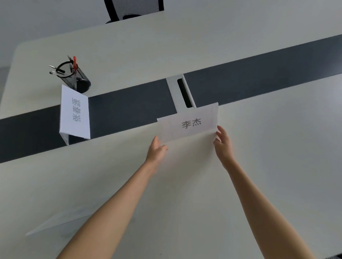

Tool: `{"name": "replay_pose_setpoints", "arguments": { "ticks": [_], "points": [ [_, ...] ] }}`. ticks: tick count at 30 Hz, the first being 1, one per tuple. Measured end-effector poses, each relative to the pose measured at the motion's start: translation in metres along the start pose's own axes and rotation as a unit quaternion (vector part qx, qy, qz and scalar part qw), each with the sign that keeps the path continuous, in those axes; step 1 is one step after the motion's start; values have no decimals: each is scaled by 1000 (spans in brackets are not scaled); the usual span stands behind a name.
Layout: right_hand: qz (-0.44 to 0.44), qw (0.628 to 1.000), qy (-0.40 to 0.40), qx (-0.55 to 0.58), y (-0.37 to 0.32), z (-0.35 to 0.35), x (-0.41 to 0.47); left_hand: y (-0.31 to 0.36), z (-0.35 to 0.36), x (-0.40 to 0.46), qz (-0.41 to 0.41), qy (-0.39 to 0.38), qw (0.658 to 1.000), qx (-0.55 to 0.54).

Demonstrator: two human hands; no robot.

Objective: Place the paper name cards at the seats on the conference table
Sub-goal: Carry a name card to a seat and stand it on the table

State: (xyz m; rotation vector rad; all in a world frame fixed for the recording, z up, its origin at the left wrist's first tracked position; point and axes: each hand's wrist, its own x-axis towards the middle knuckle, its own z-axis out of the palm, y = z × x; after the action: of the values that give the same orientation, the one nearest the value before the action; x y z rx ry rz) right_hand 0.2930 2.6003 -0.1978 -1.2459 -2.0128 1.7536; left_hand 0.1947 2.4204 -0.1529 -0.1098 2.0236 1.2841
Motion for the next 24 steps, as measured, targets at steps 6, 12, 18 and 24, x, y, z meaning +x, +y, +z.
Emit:
{"name": "replay_pose_setpoints", "arguments": {
  "ticks": [6,12,18,24],
  "points": [
    [-26,987,-158,-32,13,39,-88,21,-84,-48,110,-55,986,111],
    [-70,907,-396,-128,3,86,-181,-18,-198,-119,175,123,968,128],
    [-109,894,-415,-126,-15,129,-221,-114,-267,-173,68,283,946,145],
    [-94,937,-332,-55,-16,151,-238,-171,-260,-181,-6,157,986,59]
  ]
}}
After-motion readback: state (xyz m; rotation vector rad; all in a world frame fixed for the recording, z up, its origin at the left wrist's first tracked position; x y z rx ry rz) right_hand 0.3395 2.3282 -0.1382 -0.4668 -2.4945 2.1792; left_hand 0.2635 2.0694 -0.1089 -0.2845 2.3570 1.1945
